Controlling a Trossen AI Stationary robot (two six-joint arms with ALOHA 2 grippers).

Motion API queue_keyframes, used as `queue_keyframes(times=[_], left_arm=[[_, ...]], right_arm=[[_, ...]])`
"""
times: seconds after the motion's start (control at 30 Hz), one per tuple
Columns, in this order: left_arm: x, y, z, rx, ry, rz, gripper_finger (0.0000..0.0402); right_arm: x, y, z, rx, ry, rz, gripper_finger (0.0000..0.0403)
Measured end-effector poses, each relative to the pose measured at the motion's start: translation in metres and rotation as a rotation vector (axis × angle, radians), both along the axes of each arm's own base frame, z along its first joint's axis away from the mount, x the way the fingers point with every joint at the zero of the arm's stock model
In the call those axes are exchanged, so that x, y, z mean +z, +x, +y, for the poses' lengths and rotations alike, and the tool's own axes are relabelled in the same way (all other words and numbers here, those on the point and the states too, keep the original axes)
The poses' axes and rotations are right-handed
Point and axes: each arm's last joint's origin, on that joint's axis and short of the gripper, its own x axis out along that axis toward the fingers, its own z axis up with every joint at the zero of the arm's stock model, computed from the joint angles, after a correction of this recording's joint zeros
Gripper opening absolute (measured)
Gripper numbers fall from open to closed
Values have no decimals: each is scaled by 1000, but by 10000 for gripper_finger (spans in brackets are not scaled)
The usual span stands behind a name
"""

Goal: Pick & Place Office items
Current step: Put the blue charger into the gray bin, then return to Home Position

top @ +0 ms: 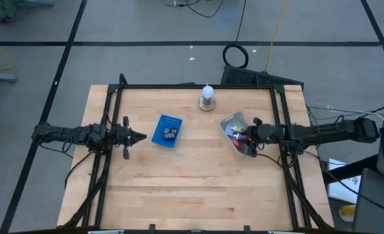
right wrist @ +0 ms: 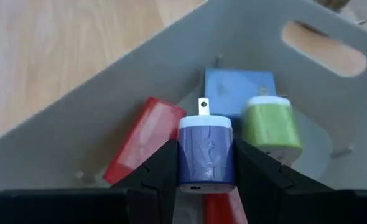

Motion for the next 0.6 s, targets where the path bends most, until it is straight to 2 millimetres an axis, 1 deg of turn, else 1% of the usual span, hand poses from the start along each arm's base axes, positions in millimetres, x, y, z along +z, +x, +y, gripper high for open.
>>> queue_keyframes(times=[0.17, 0.23, 0.37, 0.43, 0.53, 0.6], left_arm=[[0, 0, 0, 0, -4, 2, 26], [0, 0, 0, 0, -4, 2, 26], [0, 0, 0, 0, 0, 2, 26], [0, 0, 0, 1, -3, 2, 26], [0, 0, 0, 0, -4, 2, 26], [0, 0, 0, 1, -1, 2, 26]], right_arm=[[0, 1, 0, 11, 2, -10, 122], [1, 1, 0, 11, 2, -15, 144], [5, 2, 0, 12, 0, -64, 214], [9, 3, 0, 12, -1, -102, 242], [14, 4, 1, 19, 2, -155, 270], [17, 3, 2, 50, 27, -180, 281]])
